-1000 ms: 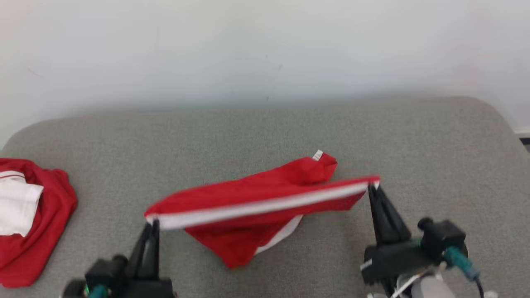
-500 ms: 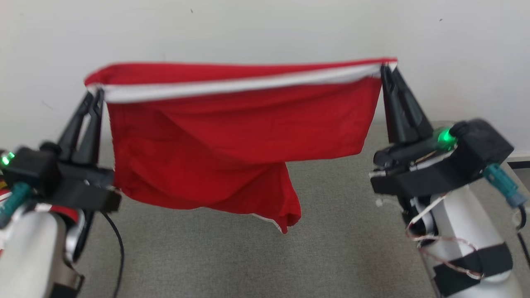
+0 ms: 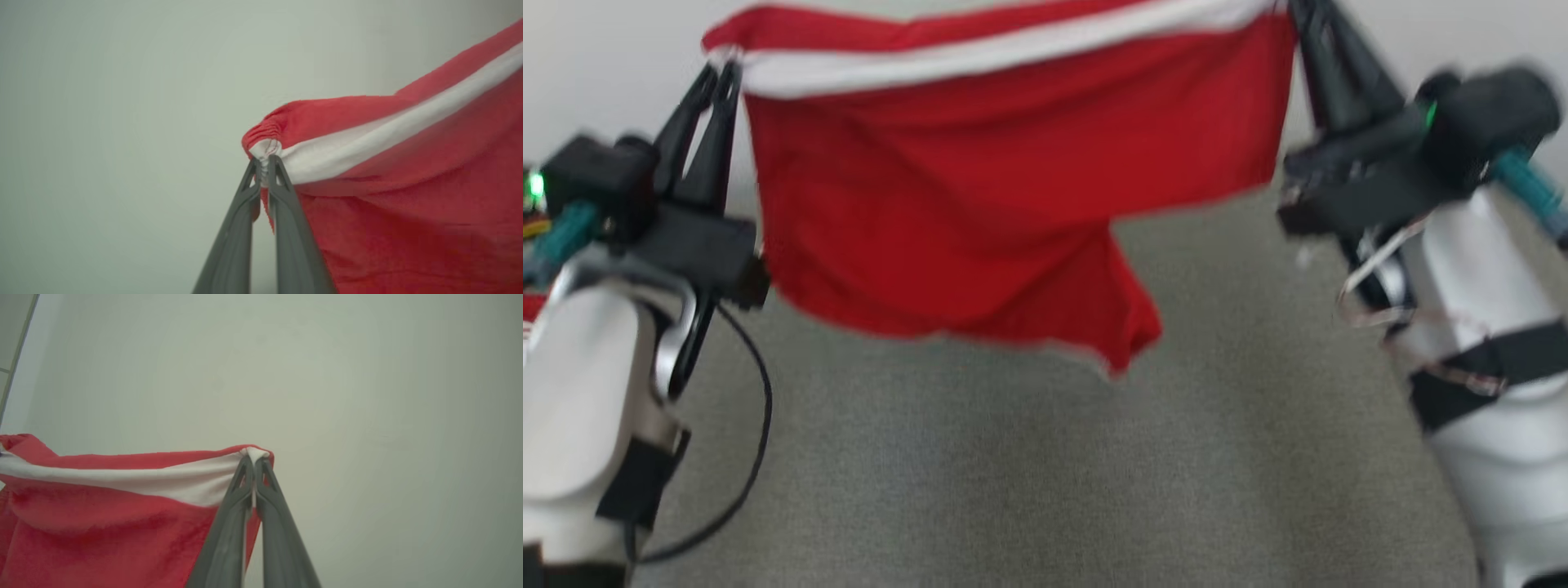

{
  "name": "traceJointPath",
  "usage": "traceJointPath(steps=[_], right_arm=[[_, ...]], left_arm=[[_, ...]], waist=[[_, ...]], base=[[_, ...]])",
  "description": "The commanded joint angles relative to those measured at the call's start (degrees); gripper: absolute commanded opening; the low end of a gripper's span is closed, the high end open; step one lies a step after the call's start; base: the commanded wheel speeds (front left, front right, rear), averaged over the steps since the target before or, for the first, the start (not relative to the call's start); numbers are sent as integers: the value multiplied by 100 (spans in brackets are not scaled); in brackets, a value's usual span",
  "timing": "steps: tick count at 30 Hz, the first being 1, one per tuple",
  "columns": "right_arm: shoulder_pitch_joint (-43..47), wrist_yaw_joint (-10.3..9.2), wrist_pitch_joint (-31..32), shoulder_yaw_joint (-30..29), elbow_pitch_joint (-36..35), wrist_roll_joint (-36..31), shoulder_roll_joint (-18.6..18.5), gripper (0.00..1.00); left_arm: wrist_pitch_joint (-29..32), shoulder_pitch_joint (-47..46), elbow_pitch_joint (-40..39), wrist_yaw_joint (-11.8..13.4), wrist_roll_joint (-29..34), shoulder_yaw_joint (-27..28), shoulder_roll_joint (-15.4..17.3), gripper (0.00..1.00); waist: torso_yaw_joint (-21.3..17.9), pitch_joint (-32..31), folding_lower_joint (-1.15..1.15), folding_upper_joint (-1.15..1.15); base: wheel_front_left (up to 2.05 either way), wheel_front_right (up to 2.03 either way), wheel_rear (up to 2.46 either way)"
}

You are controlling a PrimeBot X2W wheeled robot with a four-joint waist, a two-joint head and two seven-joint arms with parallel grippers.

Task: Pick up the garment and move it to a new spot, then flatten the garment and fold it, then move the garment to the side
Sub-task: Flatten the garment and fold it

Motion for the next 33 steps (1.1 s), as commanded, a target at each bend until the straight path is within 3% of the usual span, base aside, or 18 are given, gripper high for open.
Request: traceJointPath(steps=[1, 7, 15, 20, 30, 33], right_arm=[[-197, 6, 0, 0, 98, -60, -43, 0], [-1846, 5, 0, -506, 815, -422, -158, 0], [-2758, -6, -1, -1167, 1161, -726, -147, 0], [-1859, -4, -1, -949, 826, -467, -42, 0], [1584, -3, -3, -969, 166, 89, -66, 0], [2188, -4, -4, -1062, 124, 142, -66, 0]], left_arm=[[-27, -241, 85, 14, 38, -27, -31, 0], [-270, -2006, 1014, 30, 202, -135, -301, 0], [-748, -3177, 1865, 54, 340, -116, -611, 0], [-764, -2380, 1913, 37, 218, -41, -929, 0], [-768, 567, 2196, 26, -53, 277, -1472, 0], [-762, 1099, 2283, 21, -115, 306, -1561, 0]], waist=[[-3, 1018, -1, -1], [-13, 2073, -1, -1], [1, 2407, -1, -1], [37, 2456, -1, -1], [49, 1700, -1, -1], [25, 1520, -1, -1]], base=[[0, 0, 0], [0, 0, 0], [0, 0, 0], [0, 0, 0], [0, 0, 0], [0, 0, 0]])
